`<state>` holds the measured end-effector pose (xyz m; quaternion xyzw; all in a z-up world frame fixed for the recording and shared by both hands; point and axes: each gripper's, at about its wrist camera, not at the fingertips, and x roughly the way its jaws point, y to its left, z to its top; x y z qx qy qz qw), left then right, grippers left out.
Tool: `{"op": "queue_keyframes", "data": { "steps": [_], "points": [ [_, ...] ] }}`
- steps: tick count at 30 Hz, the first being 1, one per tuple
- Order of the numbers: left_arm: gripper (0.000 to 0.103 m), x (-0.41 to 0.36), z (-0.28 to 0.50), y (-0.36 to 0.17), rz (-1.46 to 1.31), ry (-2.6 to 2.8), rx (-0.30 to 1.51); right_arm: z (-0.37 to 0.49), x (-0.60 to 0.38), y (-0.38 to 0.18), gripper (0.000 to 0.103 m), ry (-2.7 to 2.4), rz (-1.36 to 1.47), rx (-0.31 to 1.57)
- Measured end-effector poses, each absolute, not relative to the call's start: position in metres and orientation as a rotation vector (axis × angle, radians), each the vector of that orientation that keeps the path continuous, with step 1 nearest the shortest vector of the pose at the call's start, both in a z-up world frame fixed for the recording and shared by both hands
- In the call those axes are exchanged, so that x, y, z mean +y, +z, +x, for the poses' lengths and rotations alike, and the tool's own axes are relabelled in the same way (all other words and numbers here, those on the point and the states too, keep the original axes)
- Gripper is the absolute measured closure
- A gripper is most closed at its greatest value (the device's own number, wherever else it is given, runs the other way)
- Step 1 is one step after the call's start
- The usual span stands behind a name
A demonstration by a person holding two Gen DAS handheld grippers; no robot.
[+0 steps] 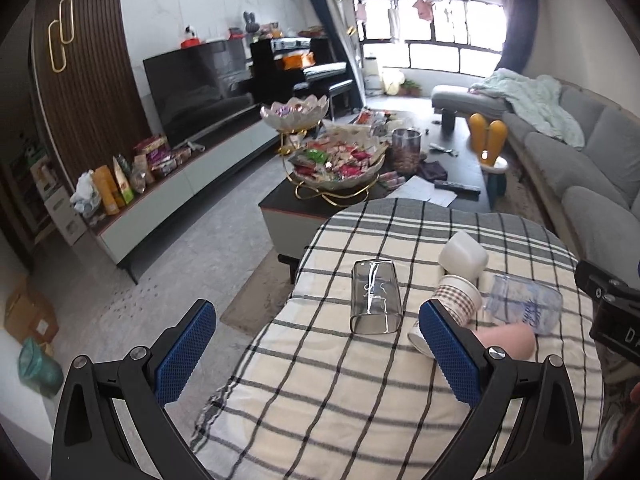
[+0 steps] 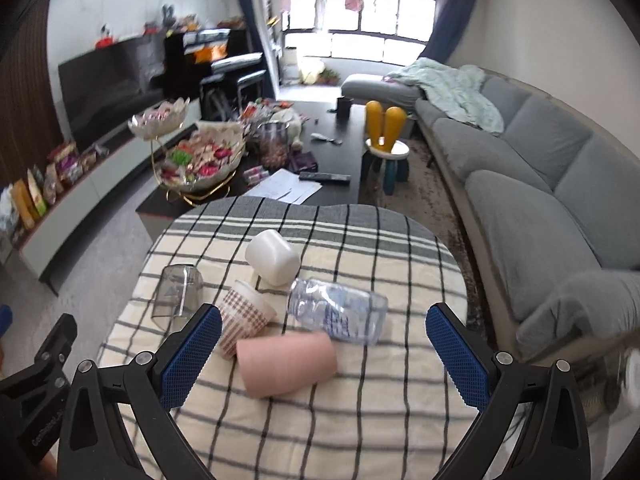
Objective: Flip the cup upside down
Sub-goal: 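Reach the right gripper to the white cup and grasp it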
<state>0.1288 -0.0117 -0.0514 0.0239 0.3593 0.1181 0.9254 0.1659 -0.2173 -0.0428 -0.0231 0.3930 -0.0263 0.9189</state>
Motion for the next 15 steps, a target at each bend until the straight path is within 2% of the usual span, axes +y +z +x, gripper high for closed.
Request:
{"op": "queue_keyframes", "data": {
  "steps": [15],
  "points": [
    [0.0,-0.009,0.21,-0.101,-0.082,0.38,0.872,0.306,-0.176,-0.113,0.003,0.195,-0.284,1.049]
  ]
}}
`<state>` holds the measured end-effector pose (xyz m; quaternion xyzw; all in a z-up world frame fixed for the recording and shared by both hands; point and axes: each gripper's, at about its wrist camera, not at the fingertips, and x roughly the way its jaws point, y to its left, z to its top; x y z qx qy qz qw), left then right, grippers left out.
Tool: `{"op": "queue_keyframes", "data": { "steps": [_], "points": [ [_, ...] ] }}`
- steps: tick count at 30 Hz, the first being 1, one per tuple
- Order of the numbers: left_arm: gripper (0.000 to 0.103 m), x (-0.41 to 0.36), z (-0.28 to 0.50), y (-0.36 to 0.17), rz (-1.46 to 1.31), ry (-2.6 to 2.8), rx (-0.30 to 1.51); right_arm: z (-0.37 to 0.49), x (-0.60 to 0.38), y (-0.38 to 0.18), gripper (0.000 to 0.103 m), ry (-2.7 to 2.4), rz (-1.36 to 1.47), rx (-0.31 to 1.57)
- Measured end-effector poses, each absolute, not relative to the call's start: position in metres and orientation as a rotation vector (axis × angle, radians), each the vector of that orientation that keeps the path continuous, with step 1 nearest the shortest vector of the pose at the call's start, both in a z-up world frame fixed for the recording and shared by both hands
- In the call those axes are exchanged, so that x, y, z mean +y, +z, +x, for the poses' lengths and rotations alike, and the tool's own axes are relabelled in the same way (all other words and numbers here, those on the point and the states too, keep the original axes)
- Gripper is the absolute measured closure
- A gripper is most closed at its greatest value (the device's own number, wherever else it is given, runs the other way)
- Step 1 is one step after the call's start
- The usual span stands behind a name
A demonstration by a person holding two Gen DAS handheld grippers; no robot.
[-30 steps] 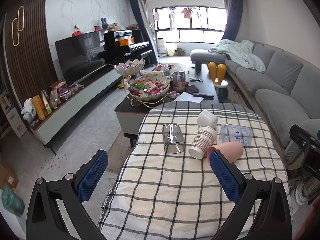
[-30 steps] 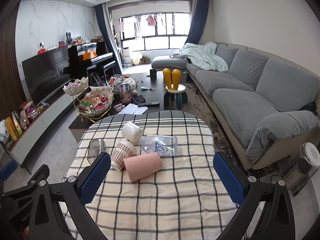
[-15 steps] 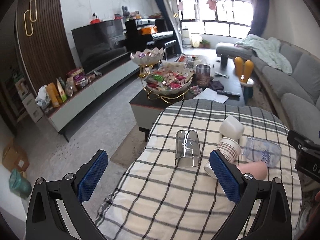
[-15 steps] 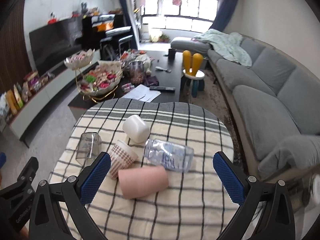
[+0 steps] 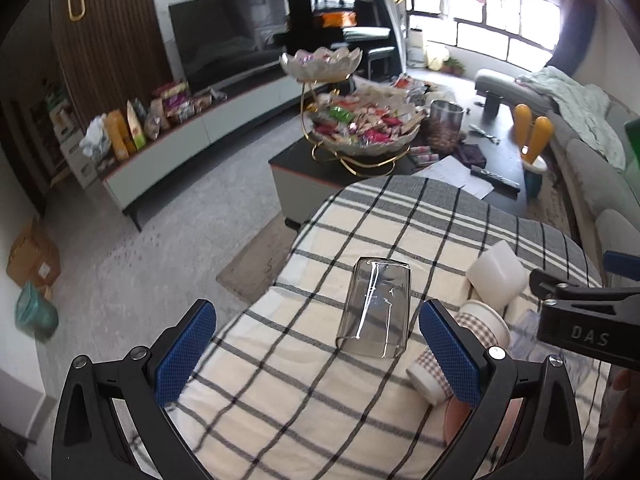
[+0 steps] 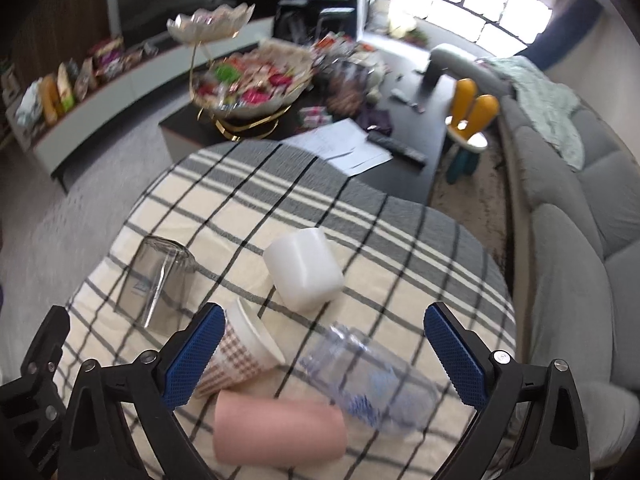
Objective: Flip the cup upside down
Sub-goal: 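Reach the right gripper to the white cup and grasp it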
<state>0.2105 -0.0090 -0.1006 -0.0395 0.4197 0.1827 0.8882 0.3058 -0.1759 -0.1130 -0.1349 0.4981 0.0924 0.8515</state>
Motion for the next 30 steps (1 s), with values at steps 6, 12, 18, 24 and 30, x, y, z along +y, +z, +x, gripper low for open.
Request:
{"op": "queue_keyframes", "data": {
  "steps": [6,12,18,24,30],
  "points": [
    [0.0,-0.007,0.242,-0.119,-0.114,0.42,0.922,0.346,-0.165,-0.146,0.005,0.246,-0.332,1.146],
    [0.0,-0.007,0.263,-0.137,-0.135,0.418,0.972,0.371,-0.159,-0.172,0.008,0.285,-0.378,1.219],
    [0.0,-0.007,0.27,-0.145,-0.142,0.421,0.981,0.379,-0.146,-0.197,0.011,0.3,-0.459,1.258],
    [0.0,-0.008,0.277,-0.152,-0.154,0.413,0.998,0.385,-0.15,-0.217,0.028,0.302,-0.438,1.316],
    [0.0,-0.008,0.277,-0.15,-0.157,0.407,0.993,0.381,-0.152,-0.21,0.034,0.292,-0.404,1.291]
  ]
}}
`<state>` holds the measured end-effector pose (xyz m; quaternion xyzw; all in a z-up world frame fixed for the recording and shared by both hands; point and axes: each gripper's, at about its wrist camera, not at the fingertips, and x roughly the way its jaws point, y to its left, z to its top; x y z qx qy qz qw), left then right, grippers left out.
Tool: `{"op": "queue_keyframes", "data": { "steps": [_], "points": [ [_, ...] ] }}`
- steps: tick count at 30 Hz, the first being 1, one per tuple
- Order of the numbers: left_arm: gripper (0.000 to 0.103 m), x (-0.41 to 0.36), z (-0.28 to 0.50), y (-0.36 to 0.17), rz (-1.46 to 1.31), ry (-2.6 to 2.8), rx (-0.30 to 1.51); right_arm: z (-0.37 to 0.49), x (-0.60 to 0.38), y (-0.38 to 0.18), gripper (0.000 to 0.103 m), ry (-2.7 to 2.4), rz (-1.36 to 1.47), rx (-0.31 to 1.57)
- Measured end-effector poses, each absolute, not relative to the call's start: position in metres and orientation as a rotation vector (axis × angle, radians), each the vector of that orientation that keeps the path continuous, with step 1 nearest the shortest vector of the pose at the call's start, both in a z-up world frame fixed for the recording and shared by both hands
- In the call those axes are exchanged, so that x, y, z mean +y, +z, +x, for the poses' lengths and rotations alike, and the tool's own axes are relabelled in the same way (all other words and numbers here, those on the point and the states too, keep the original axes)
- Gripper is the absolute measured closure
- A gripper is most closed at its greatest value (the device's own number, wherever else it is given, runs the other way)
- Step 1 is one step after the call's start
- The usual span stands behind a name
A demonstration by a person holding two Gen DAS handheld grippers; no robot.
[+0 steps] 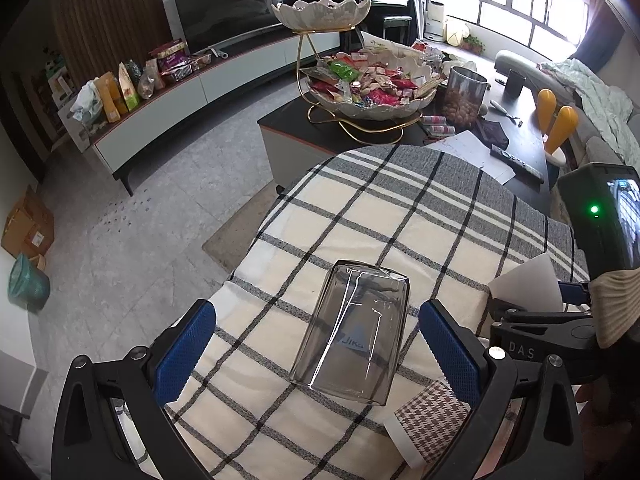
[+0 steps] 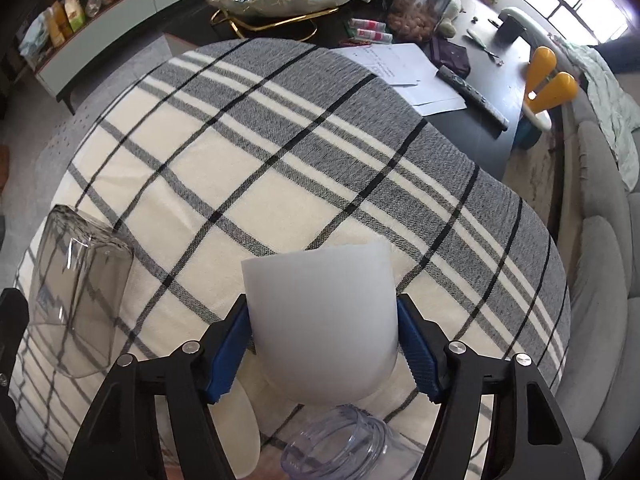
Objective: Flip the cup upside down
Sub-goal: 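Reach the right gripper to the white cup and grasp it, then lift the white cup with the right gripper and carry it toward the left gripper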
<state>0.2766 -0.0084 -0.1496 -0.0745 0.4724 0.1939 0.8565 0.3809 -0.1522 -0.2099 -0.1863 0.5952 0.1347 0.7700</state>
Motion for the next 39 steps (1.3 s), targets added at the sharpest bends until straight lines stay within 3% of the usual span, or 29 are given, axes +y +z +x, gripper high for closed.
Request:
{"op": "queue_keyframes", "data": {
  "steps": [7,18,29,39],
  "points": [
    [0.0,-0.002,0.259,-0.124,-0.164,0.389,0.945,0.364,-0.158,-0.167,0.034,0.26,-0.322,1.227],
    [0.0,0.025,0.188,-0.06,-0.029,0.219,0.822,0.278,-0.164,-0.11,0.034,0.234,0.026,1.223],
    [0.0,0.06,0.121,-0.056,0.047,0.104,0.792,0.176,-0.155,-0.148,0.034,0.132,0.325,1.272],
    [0.0,0.087,0.094,-0.098,0.063,-0.02,0.862,0.141,-0.121,-0.203,0.034,0.079,0.408,1.326]
  ]
}}
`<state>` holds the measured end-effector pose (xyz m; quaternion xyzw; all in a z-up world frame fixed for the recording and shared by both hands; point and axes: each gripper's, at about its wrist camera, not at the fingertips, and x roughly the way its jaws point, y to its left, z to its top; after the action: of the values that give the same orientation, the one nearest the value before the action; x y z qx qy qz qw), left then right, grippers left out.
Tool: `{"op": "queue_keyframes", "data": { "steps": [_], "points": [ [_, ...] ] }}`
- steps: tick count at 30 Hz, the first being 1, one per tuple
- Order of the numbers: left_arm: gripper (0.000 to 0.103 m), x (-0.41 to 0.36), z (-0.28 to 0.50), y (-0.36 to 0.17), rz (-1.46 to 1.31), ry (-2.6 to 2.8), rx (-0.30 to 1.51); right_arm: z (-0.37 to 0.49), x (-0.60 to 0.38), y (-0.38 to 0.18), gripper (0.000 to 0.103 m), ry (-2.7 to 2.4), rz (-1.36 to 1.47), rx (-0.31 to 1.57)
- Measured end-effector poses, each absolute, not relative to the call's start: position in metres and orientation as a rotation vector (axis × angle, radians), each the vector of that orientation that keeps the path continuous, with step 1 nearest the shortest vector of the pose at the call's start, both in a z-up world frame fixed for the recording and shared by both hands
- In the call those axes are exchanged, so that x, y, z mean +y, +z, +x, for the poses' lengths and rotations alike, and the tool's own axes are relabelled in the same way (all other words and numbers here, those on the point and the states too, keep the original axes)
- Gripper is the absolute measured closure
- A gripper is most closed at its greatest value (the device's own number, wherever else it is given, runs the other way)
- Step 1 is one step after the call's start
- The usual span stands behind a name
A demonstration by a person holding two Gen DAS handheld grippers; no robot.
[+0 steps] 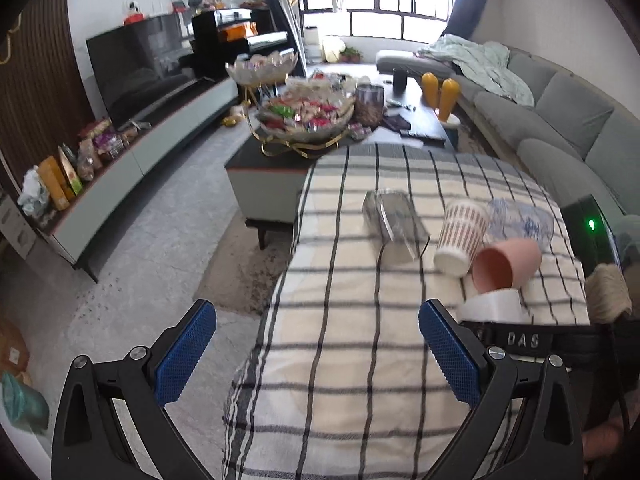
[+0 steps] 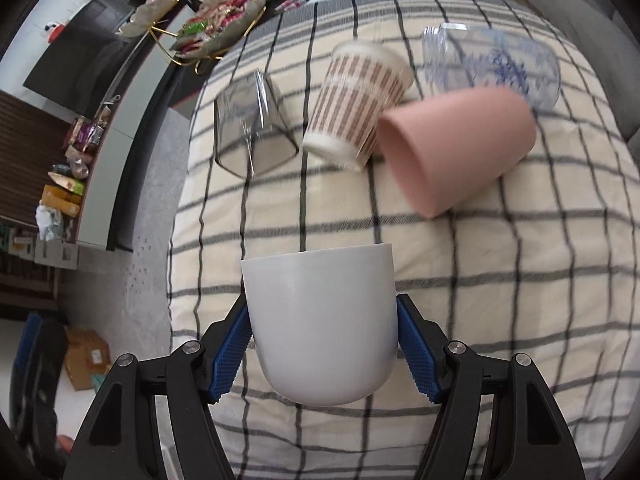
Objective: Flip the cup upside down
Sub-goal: 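Lift the white cup with the right gripper and carry it toward the left gripper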
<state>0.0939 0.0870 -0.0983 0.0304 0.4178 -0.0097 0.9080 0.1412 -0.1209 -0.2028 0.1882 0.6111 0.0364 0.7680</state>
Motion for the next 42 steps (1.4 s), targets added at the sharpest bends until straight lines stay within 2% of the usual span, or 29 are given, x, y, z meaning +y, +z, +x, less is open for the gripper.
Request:
{"op": "queue_keyframes", "data": {
  "steps": [5,16,18,20,24,35,42],
  "points": [
    [0.0,0.109,0.096,-0.123,0.027,-0.001,0.895,0.151,-0.106,-0.221,0.033,0.045,0.406,1.333],
    [0.0,0.122,0.107,-0.138,-0.003,0.004,0.883,0.166,-0.103,-0.236,0.033,0.009,0.422,1.321],
    [0.0,0.121,0.107,-0.138,-0.001,0.003,0.885,0.165,-0.104,-0.234,0.031,0.014,0.431,1.311],
    [0.0,0.12,0.106,-0.136,0.001,0.004,0.883,0.162,-0.106,-0.229,0.023,0.018,0.436,1.292],
    [0.0,0.114,0.103,-0.129,0.0,-0.011,0.864,0.154,-0.113,-0.214,0.022,0.041,0.448,1.25],
    [0.0,0.047,0.076,-0.141,-0.114,-0.204,0.714,0.065,-0.204,-0.149,0.014,-0.172,0.344,0.967],
    [0.0,-0.012,0.065,-0.156,-0.075,-0.251,0.636,0.022,-0.235,-0.125,0.009,-0.3,0.197,0.792]
  ]
}}
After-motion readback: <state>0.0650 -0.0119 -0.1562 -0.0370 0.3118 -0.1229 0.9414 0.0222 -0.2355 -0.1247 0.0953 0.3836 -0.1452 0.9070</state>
